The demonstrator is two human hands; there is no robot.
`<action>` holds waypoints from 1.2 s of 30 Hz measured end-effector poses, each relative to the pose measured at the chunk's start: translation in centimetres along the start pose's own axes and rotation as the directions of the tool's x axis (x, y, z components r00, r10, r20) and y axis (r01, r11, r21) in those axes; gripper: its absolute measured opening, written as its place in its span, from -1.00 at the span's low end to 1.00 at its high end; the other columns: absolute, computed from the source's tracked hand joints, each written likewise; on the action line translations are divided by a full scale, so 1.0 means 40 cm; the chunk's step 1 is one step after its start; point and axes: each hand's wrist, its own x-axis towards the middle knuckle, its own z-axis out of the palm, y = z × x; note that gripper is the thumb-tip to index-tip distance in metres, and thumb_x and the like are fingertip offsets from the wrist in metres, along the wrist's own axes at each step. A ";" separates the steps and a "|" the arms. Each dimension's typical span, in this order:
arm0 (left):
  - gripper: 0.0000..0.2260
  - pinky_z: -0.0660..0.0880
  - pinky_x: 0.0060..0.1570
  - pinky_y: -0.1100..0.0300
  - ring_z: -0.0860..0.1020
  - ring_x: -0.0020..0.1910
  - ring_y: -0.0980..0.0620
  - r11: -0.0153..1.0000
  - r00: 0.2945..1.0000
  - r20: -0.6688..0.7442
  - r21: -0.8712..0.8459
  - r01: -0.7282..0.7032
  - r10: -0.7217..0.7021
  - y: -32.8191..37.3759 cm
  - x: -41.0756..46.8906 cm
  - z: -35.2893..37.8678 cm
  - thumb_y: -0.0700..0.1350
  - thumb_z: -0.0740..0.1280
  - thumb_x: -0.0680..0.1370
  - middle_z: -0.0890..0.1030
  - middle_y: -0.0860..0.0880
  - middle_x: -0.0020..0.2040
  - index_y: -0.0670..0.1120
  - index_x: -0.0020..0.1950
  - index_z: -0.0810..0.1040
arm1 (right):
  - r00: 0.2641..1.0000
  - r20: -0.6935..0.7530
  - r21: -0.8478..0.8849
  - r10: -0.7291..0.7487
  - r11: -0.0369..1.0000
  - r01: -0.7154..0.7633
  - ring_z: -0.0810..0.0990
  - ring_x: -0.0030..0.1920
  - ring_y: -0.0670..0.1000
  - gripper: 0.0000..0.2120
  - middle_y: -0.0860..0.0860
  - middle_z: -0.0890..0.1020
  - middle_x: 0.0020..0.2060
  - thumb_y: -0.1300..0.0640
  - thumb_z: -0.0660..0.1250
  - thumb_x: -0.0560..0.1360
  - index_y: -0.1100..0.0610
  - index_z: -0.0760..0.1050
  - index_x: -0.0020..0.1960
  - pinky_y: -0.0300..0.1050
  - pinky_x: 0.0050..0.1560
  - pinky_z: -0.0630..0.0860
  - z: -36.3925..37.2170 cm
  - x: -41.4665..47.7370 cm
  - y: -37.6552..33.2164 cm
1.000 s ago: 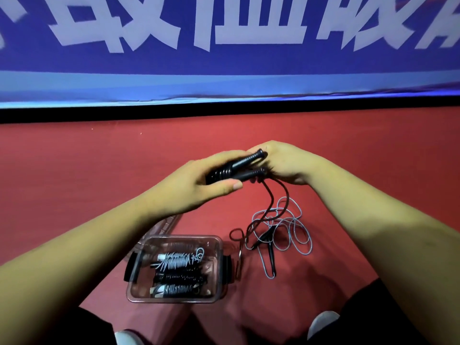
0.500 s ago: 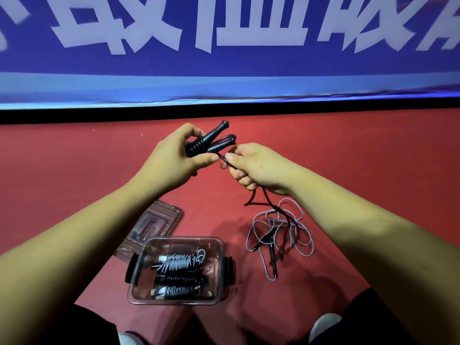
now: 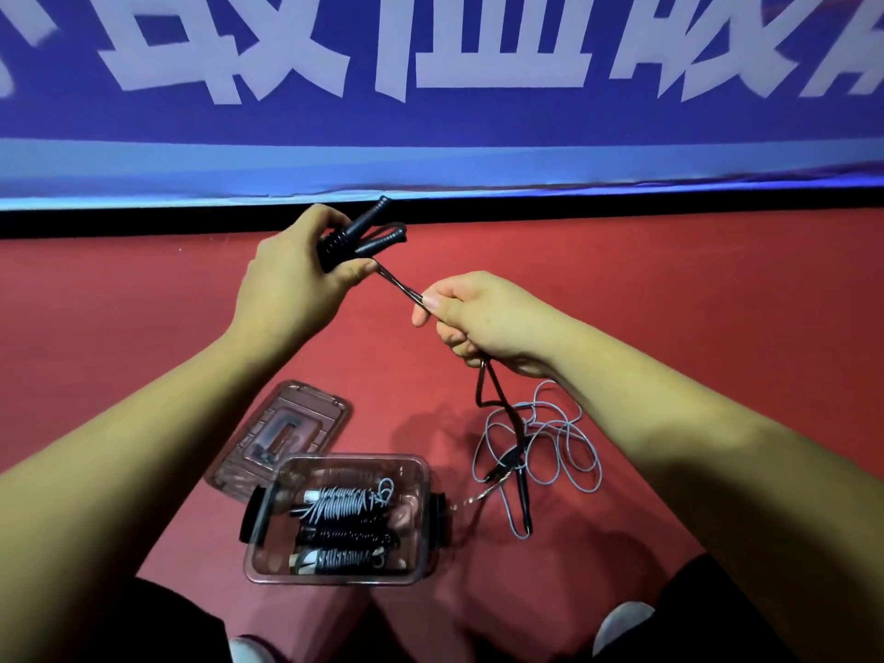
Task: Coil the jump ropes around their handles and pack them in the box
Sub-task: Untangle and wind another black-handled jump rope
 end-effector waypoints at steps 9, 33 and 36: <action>-0.60 0.48 0.04 -0.05 0.54 0.17 -0.25 0.985 0.996 -0.009 0.148 0.086 -0.085 -0.064 0.030 0.005 0.10 0.48 0.47 0.63 -0.12 0.18 0.05 0.23 0.47 | 0.976 0.127 0.264 0.178 0.942 -0.206 0.21 -0.57 -0.14 -0.82 -0.01 0.29 -0.44 0.17 0.11 0.68 0.21 0.45 0.04 -0.33 -0.58 0.20 0.006 -0.020 0.010; -0.77 0.41 -0.34 0.29 0.50 -0.38 0.15 0.933 0.487 0.832 -0.096 -0.346 0.266 0.059 -0.102 0.100 0.29 0.47 0.38 0.61 0.07 -0.34 0.19 -0.17 0.54 | 0.966 -0.153 -0.651 -0.208 0.757 0.059 0.46 -0.31 -0.03 -0.83 -0.02 0.58 -0.35 0.04 0.38 0.52 0.12 0.66 -0.13 -0.15 -0.25 0.37 -0.112 -0.009 0.019; -0.68 0.28 -0.40 0.23 0.37 -0.43 0.12 0.940 0.572 0.753 -0.189 -0.284 0.325 0.070 -0.107 0.079 0.32 0.40 0.42 0.49 -0.03 -0.40 0.08 -0.20 0.54 | 0.965 -0.187 -0.611 -0.182 0.791 0.031 0.49 -0.28 -0.02 -0.81 0.08 0.64 -0.26 0.05 0.39 0.52 0.16 0.67 -0.11 -0.24 -0.33 0.35 -0.127 -0.003 0.023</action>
